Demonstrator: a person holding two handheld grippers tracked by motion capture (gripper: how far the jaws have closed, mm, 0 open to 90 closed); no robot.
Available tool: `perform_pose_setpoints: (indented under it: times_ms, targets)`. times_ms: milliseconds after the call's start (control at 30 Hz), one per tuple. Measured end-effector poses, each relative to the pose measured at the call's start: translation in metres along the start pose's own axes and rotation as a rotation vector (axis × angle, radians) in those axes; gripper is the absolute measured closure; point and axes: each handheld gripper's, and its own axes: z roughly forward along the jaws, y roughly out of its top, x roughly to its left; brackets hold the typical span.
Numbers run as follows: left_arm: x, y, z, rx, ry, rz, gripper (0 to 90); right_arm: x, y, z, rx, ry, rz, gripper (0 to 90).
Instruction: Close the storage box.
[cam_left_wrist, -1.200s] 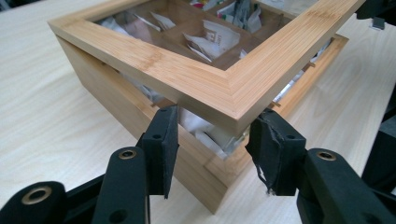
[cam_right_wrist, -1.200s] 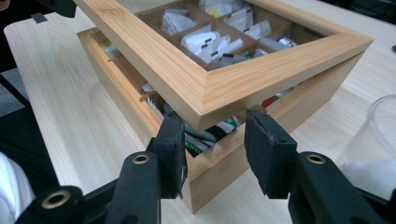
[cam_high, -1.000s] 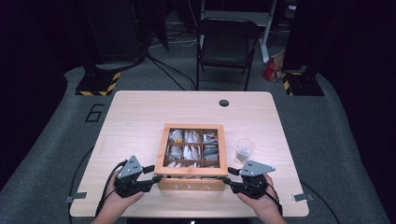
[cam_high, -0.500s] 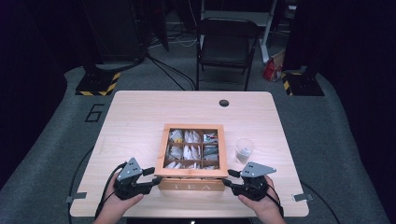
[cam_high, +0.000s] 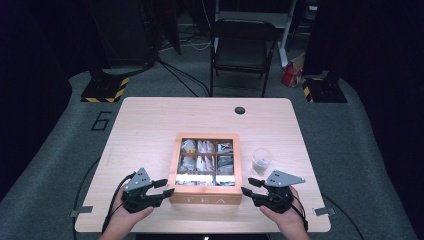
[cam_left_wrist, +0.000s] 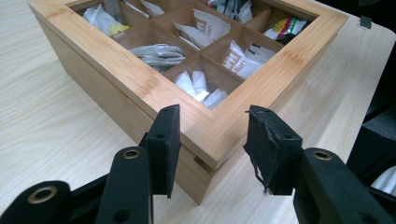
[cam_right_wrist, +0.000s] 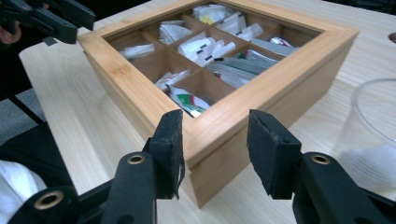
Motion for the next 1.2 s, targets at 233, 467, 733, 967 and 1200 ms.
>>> perform_pose_setpoints:
  times_ms: [233, 467, 733, 967, 1200]
  targets:
    - [0.015, 0.005, -0.006, -0.015, 0.032, -0.028, 50.4, -0.013, -0.001, -0.004, 0.005, -0.052, 0.022, 52.1]
    - [0.036, 0.007, -0.007, -0.017, 0.084, -0.050, 49.5, -0.021, -0.003, -0.005, 0.015, -0.073, 0.044, 49.9]
    - [0.055, 0.004, -0.003, -0.016, 0.114, -0.094, 48.3, -0.025, -0.009, -0.007, 0.017, -0.087, 0.053, 49.5]
    - [0.064, -0.004, 0.000, -0.005, 0.134, -0.118, 47.1, -0.030, -0.018, -0.009, 0.015, -0.091, 0.072, 48.7]
    - [0.072, -0.008, 0.005, -0.001, 0.148, -0.137, 44.2, -0.032, -0.026, -0.011, 0.016, -0.103, 0.079, 44.8]
